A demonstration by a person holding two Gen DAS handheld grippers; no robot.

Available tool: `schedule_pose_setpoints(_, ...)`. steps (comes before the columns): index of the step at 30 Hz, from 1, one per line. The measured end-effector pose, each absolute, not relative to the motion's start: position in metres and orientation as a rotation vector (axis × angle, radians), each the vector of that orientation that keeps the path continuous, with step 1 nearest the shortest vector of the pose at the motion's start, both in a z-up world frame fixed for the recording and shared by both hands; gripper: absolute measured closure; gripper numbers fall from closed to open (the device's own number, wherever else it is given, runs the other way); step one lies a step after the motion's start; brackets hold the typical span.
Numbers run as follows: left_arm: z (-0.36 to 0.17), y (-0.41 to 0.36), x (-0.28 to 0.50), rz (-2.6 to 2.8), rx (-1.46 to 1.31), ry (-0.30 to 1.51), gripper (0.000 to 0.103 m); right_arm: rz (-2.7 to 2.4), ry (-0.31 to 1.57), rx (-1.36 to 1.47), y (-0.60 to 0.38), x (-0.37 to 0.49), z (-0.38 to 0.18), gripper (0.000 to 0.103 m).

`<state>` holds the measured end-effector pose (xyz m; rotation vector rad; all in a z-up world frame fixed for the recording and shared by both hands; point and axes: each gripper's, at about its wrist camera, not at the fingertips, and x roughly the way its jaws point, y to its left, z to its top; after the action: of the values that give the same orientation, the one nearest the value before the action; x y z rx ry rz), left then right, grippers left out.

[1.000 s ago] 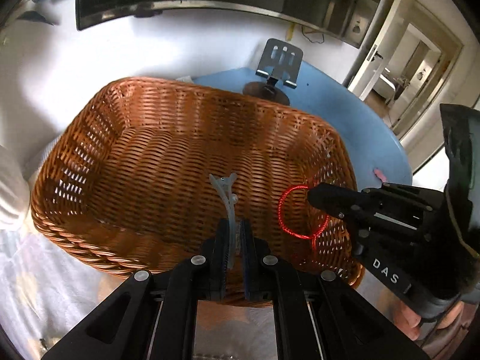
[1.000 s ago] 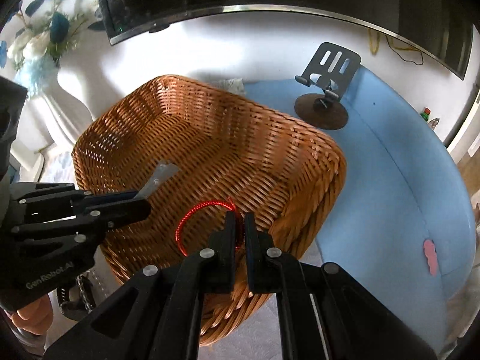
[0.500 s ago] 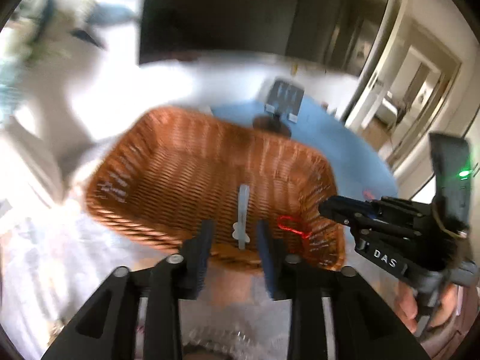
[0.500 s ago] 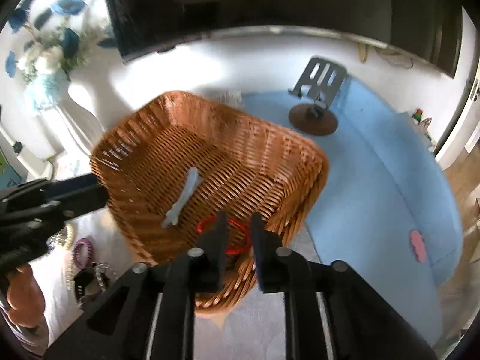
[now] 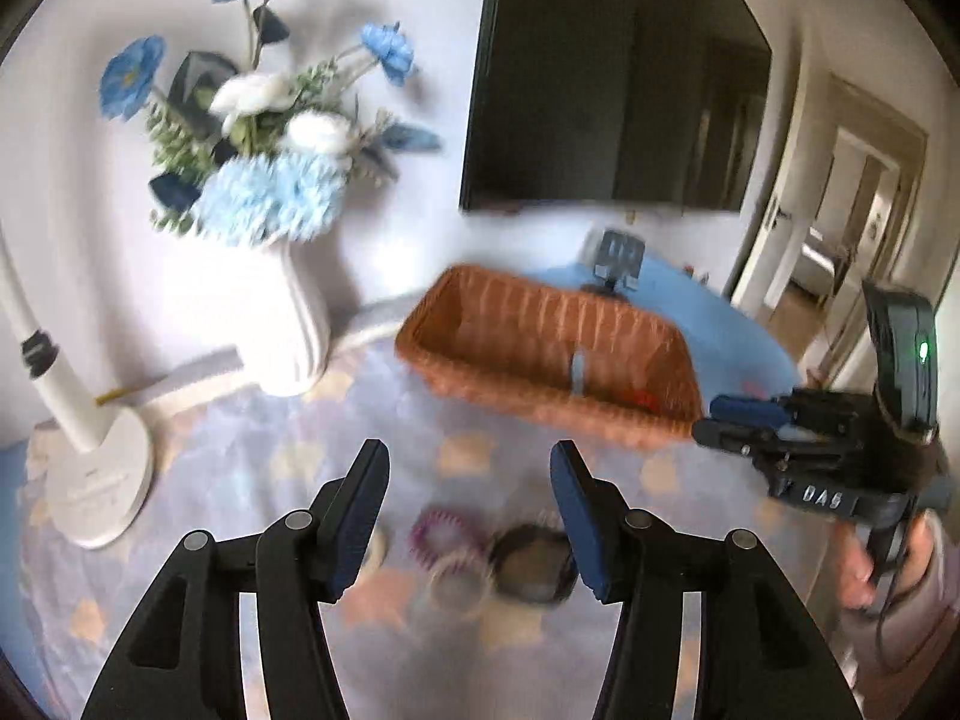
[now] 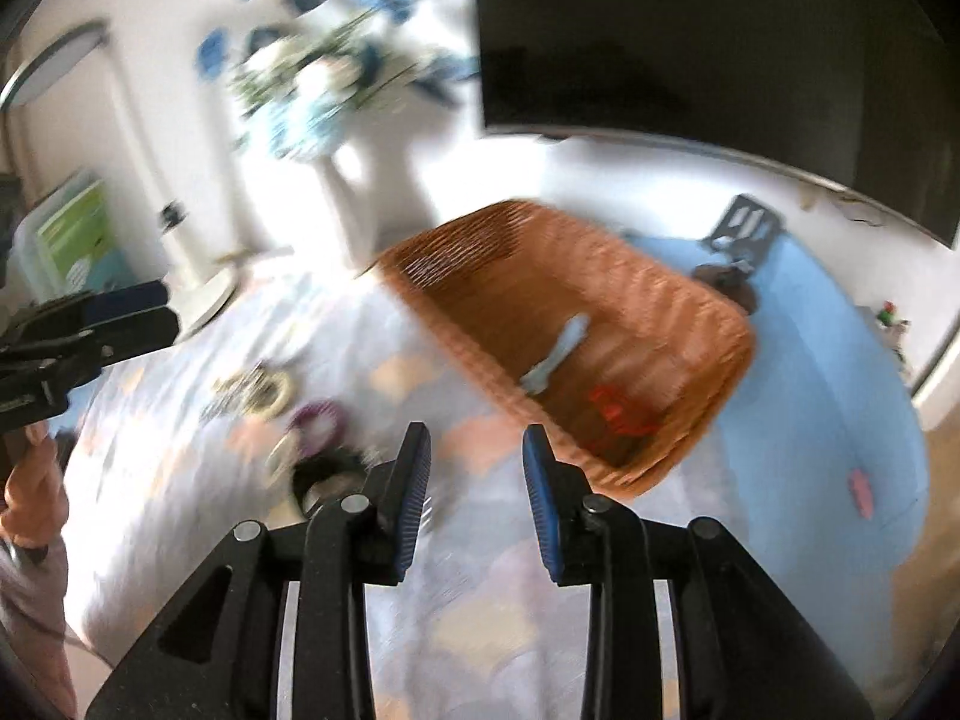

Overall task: Organize jewelry
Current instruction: 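Carry both items to the wicker basket and open both tools to drop them, then grasp the clear bead bracelet with the right tool while the left tool grasps the clear coil tie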

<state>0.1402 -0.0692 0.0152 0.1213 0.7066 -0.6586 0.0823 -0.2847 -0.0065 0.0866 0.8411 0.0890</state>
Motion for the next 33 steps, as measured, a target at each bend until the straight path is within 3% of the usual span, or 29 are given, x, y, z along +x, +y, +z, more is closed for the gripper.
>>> schedule_pose_setpoints(8, -0.055, -0.062, 0.114, -0.664, 0.428, 0.765, 0.045, 0.204, 0.928, 0.034, -0.259, 0.066, -0.052, 0.069)
schedule_pose_setpoints(15, -0.083, -0.067, 0.121, -0.710, 0.463, 0.816, 0.046, 0.243, 0.978, 0.038, -0.255, 0.080, -0.081, 0.069)
schedule_pose_setpoints(23, -0.093, -0.085, 0.127, -0.794, 0.483, 0.835, 0.059, 0.269, 0.993, 0.006, -0.248, 0.098, -0.095, 0.069)
schedule_pose_setpoints(25, -0.097, -0.089, 0.128, -0.797, 0.490, 0.846, 0.067, 0.272, 0.991, -0.002, -0.246, 0.101, -0.097, 0.070)
schedule_pose_setpoints(33, -0.106, -0.100, 0.136, -0.790, 0.482, 0.864, 0.080, 0.273, 0.988, -0.005, -0.244, 0.104, -0.104, 0.093)
